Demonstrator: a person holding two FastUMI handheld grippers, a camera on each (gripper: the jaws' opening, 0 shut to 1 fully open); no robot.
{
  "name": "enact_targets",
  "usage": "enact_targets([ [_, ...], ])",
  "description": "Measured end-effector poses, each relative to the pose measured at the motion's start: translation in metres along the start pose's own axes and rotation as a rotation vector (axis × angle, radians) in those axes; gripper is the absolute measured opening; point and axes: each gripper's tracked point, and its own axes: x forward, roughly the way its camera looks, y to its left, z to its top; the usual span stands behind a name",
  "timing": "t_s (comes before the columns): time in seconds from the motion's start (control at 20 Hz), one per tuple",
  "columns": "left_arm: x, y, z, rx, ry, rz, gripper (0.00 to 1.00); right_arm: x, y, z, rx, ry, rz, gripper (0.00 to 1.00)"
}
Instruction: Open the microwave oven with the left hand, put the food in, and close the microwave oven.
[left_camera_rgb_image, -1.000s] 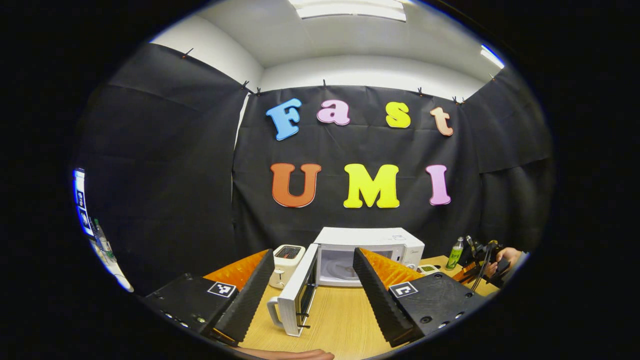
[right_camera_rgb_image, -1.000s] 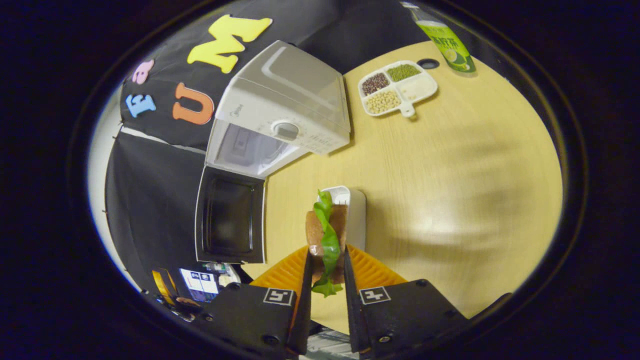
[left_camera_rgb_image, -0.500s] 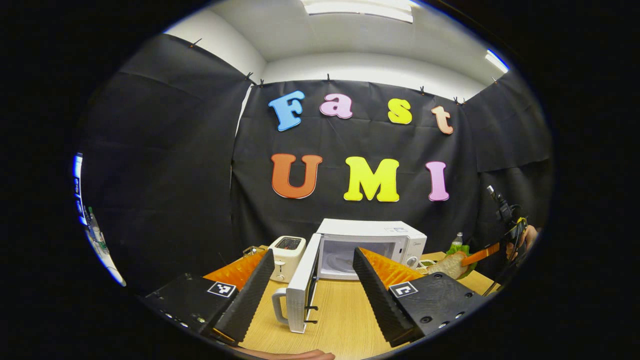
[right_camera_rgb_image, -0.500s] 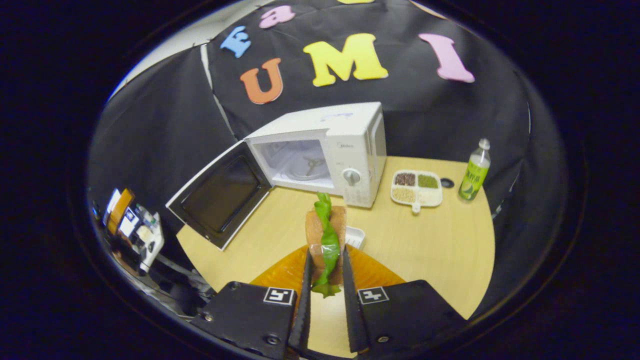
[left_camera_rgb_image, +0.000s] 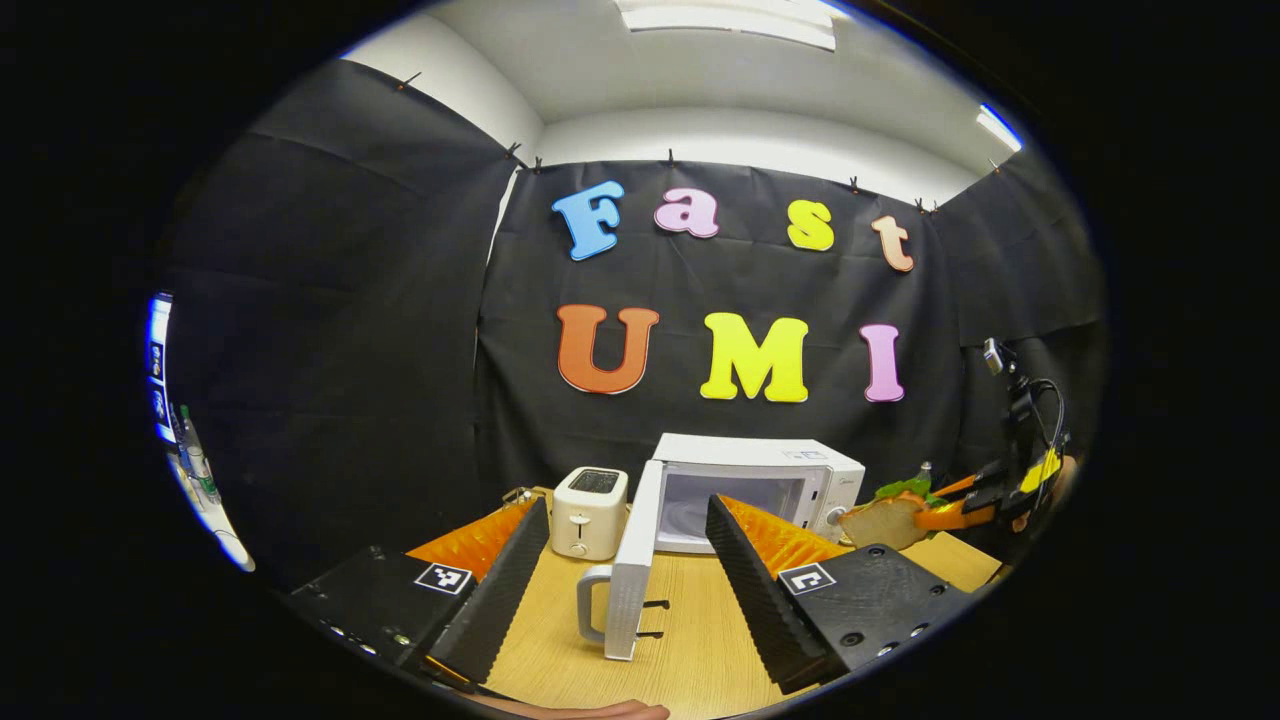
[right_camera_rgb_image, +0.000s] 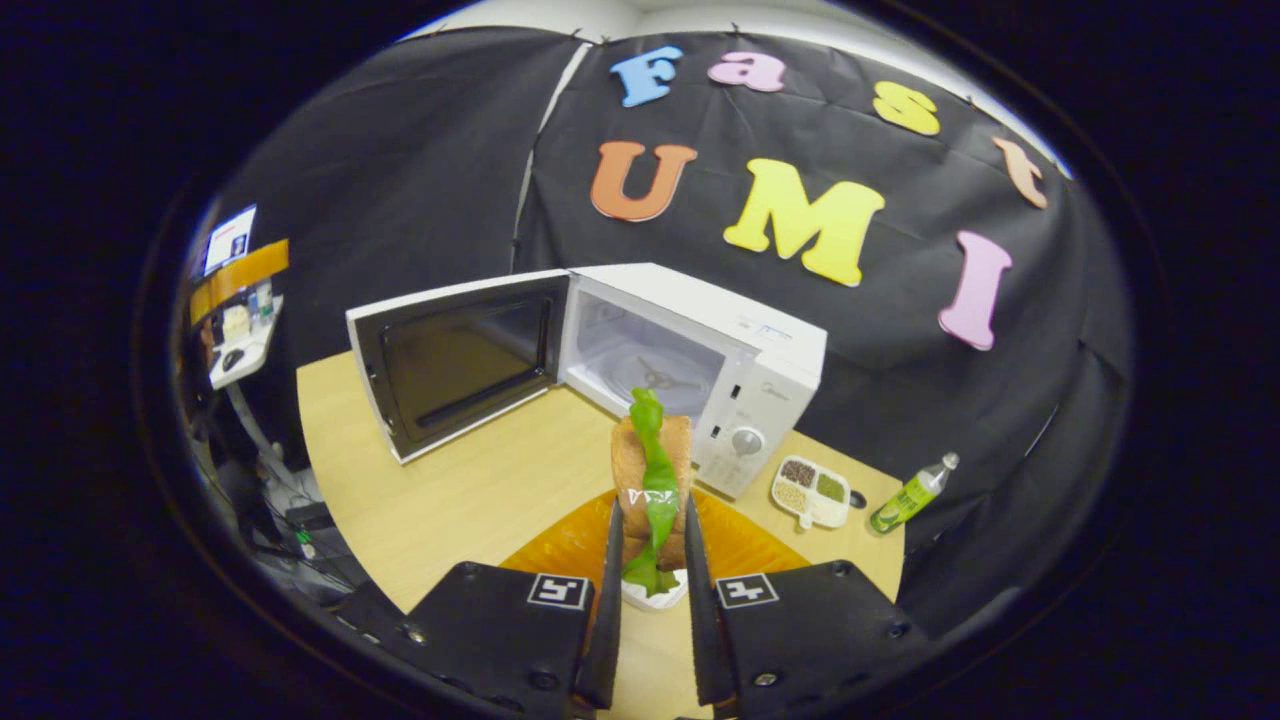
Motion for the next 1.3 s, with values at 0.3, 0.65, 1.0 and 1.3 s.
enact_targets([
  [0.3, -0.002, 0.000, -0.004, 0.016, 0.008, -0.021, 0.84, 0.039, 0.030, 0.037, -0.041, -0.114, -0.080, 0.33],
  [0.65, 0.000, -0.007, -0.014, 0.007, 0.020, -0.042, 0.83, 0.128, 0.036, 0.075, 0.205, -0.194, -0.125, 0.33],
  [1.0, 0.006, -0.002, -0.008, -0.006, -0.017, -0.043, 0.94, 0.245, 0.024, 0.068, 0.489, -0.177, -0.197, 0.33],
  [1.3, 0.016, 0.011, -0.020, 0.002, 0.002, -0.021, 0.95, 0.321, 0.006, 0.078, 0.935, -0.224, -0.230, 0.25],
])
